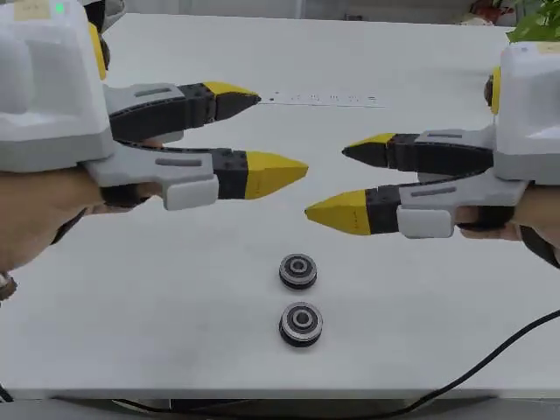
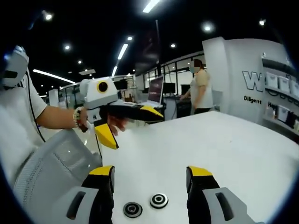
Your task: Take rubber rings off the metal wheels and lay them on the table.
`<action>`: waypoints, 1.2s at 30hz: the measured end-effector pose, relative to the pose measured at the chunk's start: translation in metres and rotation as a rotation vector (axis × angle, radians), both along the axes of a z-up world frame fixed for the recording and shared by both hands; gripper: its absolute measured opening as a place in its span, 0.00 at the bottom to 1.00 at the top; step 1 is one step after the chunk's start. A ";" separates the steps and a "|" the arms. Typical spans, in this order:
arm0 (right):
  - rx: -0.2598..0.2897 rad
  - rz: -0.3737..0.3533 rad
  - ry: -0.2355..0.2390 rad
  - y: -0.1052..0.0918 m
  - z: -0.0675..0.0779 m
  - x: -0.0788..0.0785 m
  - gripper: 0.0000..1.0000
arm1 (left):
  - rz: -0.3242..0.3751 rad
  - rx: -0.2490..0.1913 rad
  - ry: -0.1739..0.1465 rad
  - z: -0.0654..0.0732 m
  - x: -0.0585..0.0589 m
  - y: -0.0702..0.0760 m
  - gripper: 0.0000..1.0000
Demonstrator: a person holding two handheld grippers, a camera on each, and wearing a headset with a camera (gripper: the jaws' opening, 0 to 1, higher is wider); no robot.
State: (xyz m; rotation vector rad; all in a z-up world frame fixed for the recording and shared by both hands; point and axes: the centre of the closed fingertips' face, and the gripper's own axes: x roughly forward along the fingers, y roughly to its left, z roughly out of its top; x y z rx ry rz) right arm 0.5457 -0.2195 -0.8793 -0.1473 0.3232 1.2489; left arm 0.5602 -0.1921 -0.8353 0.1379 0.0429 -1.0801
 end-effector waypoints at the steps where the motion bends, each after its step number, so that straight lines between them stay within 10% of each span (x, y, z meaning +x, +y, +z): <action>1: 0.001 0.001 0.009 0.000 -0.003 -0.001 0.61 | 0.002 -0.002 0.002 -0.006 -0.002 0.000 0.58; 4: -0.030 0.022 0.042 -0.004 -0.020 -0.013 0.59 | -0.005 -0.046 0.054 -0.017 -0.012 -0.001 0.49; 25: -0.321 0.221 0.166 -0.003 -0.111 -0.052 0.46 | -0.185 0.204 0.254 -0.118 -0.052 -0.032 0.46; 36: -0.341 0.219 0.191 -0.003 -0.128 -0.050 0.36 | -0.214 0.300 0.255 -0.144 -0.056 -0.034 0.32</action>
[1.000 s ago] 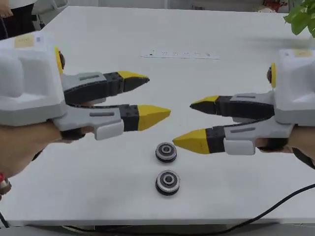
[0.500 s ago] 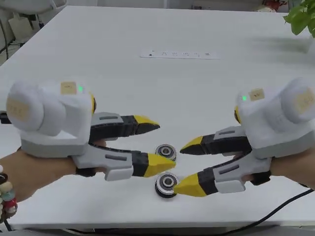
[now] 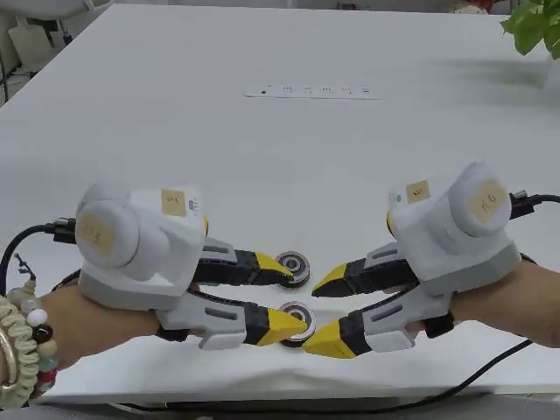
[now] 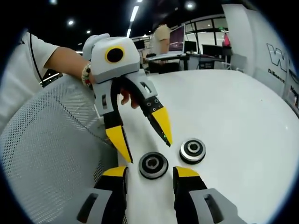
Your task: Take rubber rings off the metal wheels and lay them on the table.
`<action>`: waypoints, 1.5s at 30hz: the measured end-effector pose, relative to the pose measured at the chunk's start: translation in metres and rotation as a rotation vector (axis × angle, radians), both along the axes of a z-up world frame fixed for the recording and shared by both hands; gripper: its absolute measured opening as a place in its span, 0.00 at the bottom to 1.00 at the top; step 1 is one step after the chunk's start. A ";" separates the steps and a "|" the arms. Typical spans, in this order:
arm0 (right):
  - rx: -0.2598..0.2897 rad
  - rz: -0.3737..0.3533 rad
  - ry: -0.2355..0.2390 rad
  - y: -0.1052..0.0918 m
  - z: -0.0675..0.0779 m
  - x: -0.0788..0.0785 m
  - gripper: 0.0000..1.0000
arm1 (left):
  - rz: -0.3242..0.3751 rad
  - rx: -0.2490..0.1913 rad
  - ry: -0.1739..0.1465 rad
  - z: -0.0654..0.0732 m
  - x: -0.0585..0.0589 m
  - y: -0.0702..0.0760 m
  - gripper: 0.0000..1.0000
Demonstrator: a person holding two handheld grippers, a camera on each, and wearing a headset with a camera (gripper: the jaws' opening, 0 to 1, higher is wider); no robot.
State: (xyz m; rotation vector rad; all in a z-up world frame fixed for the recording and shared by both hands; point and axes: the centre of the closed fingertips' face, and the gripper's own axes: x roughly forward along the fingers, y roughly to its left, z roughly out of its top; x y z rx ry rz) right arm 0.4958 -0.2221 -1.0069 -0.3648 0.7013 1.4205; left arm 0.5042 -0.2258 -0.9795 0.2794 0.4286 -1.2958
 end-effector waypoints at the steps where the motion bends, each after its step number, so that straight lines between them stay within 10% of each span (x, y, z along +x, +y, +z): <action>1: 0.001 -0.001 0.002 0.001 -0.001 0.000 0.36 | -0.001 0.001 -0.003 -0.001 0.000 0.000 0.31; 15: -0.032 0.029 -0.049 0.002 -0.014 0.000 0.26 | -0.018 0.062 0.010 -0.025 -0.002 0.001 0.16; 45: -0.053 0.030 -0.067 -0.005 -0.016 0.005 0.16 | -0.007 0.030 -0.012 -0.025 0.005 0.001 0.14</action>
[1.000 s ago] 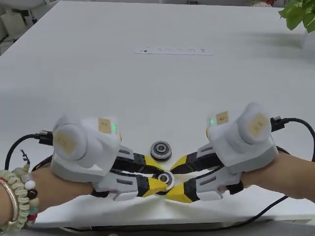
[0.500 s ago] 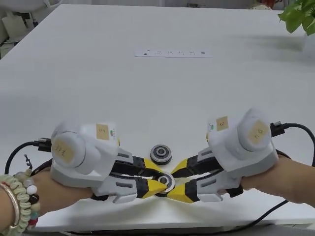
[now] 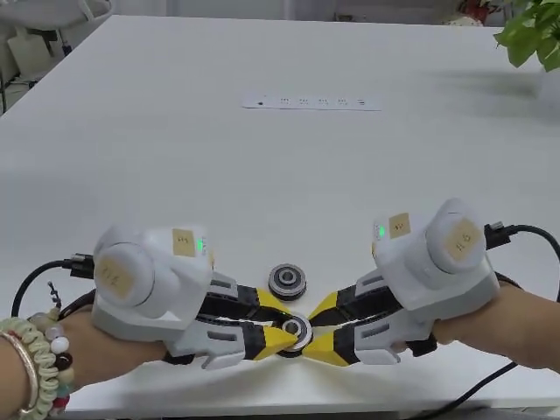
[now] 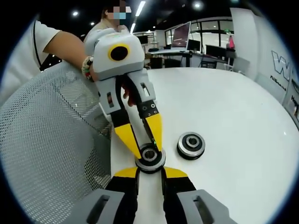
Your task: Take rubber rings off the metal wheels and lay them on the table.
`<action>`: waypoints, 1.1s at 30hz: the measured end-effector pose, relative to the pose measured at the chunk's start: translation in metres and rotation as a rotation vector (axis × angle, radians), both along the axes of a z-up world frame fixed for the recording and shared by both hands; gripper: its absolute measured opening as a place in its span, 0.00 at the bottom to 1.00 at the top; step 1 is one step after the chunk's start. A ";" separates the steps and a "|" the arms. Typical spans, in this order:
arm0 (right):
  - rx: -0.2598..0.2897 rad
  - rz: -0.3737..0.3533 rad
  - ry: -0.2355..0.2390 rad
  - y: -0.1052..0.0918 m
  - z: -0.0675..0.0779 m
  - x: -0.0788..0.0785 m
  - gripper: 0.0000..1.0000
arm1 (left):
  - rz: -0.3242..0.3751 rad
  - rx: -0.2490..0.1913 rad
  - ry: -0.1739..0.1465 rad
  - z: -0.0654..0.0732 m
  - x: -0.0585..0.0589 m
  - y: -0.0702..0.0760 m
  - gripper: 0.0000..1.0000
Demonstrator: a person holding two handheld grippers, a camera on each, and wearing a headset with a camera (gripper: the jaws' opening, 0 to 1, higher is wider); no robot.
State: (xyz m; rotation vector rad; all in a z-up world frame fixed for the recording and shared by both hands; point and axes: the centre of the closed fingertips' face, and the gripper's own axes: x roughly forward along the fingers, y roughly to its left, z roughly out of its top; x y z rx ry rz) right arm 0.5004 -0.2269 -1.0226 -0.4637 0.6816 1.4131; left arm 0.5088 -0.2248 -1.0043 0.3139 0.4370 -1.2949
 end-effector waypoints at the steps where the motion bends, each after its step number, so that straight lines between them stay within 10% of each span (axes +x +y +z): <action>1: 0.000 -0.001 0.000 0.000 0.000 0.000 0.16 | 0.000 -0.002 0.000 0.000 0.000 0.000 0.14; 24: -0.011 -0.004 0.006 -0.004 0.001 0.000 0.10 | 0.005 -0.009 0.005 0.001 -0.001 0.000 0.14; 33: -0.002 0.022 -0.065 0.004 0.001 0.001 0.23 | 0.004 -0.008 0.000 0.001 -0.002 0.000 0.14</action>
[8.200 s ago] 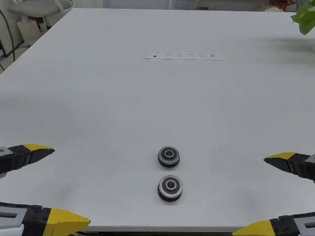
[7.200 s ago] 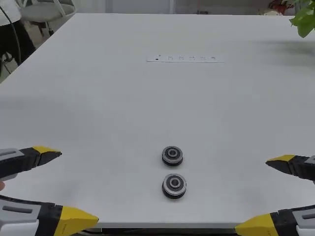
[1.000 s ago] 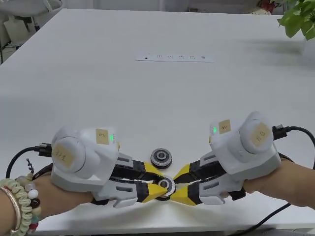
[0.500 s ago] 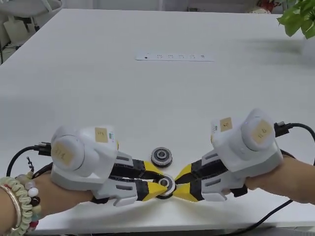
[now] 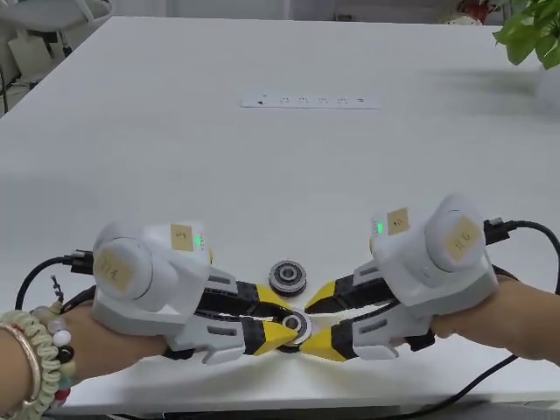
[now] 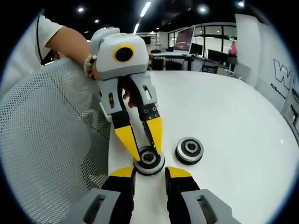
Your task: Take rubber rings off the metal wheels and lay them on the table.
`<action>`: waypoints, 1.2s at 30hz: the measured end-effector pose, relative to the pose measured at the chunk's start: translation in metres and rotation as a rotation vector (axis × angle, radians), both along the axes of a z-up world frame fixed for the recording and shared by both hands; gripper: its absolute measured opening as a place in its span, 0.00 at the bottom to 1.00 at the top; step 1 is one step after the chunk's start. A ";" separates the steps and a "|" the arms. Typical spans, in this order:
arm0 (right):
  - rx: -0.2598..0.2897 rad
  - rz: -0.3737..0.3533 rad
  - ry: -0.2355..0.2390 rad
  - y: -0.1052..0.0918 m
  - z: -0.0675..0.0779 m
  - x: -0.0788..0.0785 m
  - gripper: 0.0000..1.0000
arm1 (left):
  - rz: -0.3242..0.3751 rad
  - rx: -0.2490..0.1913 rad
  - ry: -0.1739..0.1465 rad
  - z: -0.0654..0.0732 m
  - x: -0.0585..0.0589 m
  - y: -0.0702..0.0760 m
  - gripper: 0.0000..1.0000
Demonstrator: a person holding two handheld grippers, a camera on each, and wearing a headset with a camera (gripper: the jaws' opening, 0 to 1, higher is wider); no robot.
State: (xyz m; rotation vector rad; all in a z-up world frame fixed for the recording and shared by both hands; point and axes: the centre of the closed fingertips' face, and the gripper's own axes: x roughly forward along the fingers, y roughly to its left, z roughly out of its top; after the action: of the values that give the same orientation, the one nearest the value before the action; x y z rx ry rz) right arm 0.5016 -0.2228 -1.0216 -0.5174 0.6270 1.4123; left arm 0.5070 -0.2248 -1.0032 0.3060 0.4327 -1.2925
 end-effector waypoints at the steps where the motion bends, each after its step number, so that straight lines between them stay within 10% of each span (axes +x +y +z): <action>1: -0.004 0.004 0.002 0.000 -0.001 -0.001 0.21 | 0.000 0.000 0.000 0.000 0.000 0.000 0.14; 16: -0.016 -0.010 0.045 -0.006 -0.001 -0.002 0.09 | 0.002 0.000 0.000 0.000 0.000 0.001 0.14; 23: -0.012 0.000 0.024 -0.005 -0.001 -0.002 0.12 | 0.000 -0.002 0.002 0.000 0.000 0.002 0.14; 26: 0.010 0.002 0.031 0.001 0.000 -0.004 0.29 | 0.000 -0.001 0.001 0.000 0.000 0.002 0.14; 36: 0.011 -0.015 0.023 0.004 -0.001 0.001 0.23 | -0.003 -0.001 0.000 0.000 0.000 0.001 0.14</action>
State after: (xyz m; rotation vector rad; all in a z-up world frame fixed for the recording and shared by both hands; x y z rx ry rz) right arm 0.5022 -0.2191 -1.0223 -0.4873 0.6396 1.4088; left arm 0.5070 -0.2236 -1.0031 0.3059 0.4320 -1.2958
